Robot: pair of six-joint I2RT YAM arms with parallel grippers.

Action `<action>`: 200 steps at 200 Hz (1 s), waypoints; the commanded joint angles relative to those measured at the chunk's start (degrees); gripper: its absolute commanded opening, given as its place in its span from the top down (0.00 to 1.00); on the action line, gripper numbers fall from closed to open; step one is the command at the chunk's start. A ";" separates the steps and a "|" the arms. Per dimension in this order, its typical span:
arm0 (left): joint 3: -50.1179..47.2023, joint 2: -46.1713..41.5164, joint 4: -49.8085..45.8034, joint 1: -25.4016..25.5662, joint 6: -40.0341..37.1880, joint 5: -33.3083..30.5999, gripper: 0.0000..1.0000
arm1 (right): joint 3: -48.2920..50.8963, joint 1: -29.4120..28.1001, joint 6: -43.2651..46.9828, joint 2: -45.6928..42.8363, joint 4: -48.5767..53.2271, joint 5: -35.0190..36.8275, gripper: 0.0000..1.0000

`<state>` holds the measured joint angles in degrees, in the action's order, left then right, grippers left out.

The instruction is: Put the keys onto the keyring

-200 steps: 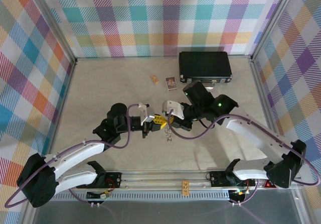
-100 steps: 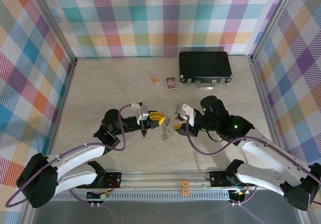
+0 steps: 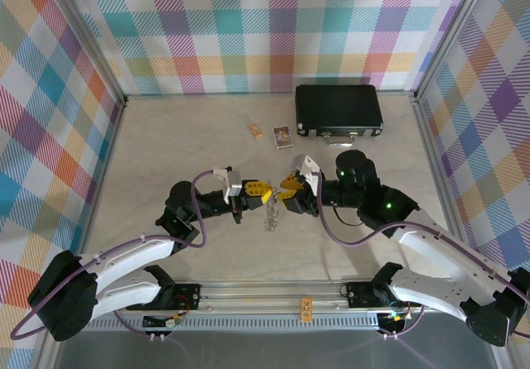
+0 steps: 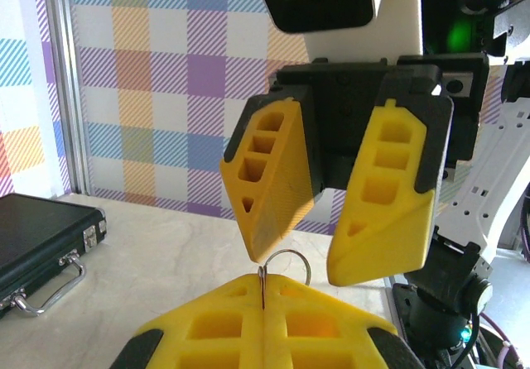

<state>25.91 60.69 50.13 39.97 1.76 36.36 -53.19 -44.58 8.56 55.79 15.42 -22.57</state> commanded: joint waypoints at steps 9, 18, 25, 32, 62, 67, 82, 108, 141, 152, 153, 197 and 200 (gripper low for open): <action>0.02 -1.08 3.42 -0.24 0.12 0.29 1.00 | -2.85 0.53 -1.53 1.70 -0.21 -2.32 0.70; -0.01 -1.33 3.23 -0.24 0.00 0.23 1.00 | -3.27 0.54 -1.68 2.19 0.24 -2.35 0.72; -0.12 -1.44 3.22 -0.24 0.01 0.14 1.00 | -3.47 0.63 -1.70 2.45 0.59 -2.50 0.76; -0.16 -1.53 3.15 -0.26 -0.09 0.04 1.00 | -3.59 0.63 -1.70 2.67 0.76 -2.48 0.79; -0.24 -2.02 2.88 -0.24 -0.10 -0.15 1.00 | -2.85 0.94 -1.75 2.18 1.00 -2.03 0.92; -0.21 -2.08 2.86 -0.24 -0.18 -0.17 1.00 | -2.67 1.05 -1.75 2.12 1.14 -2.02 0.94; -0.33 -2.20 2.78 -0.24 -0.26 -0.24 1.00 | -1.92 1.41 -1.79 1.41 1.20 -2.03 0.95; -0.33 -2.41 3.03 -0.25 -0.10 -0.21 1.00 | -0.96 1.77 -1.66 0.97 1.47 -2.84 1.00; -0.34 -2.60 3.70 -0.24 0.28 -0.49 1.00 | -0.19 1.77 -1.61 0.94 1.70 -3.44 0.95; -0.42 -2.82 3.66 -0.24 0.27 -0.50 1.00 | 0.38 1.86 -1.70 0.67 1.46 -3.12 0.84; -0.42 -2.79 3.66 -0.24 0.27 -0.50 1.00 | 0.42 1.86 -1.74 0.61 1.42 -3.11 0.84; -0.23 -2.89 3.13 -0.24 0.27 0.07 1.00 | 1.84 2.22 -2.49 -0.72 -0.16 -4.41 0.84; -0.24 -2.90 3.13 -0.24 0.29 0.15 1.00 | 1.80 2.22 -2.49 -0.69 -0.16 -4.48 0.84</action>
<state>25.63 59.02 49.87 39.97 1.76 36.32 -51.68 -42.70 6.61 56.21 16.29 -25.02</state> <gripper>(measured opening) 0.047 0.159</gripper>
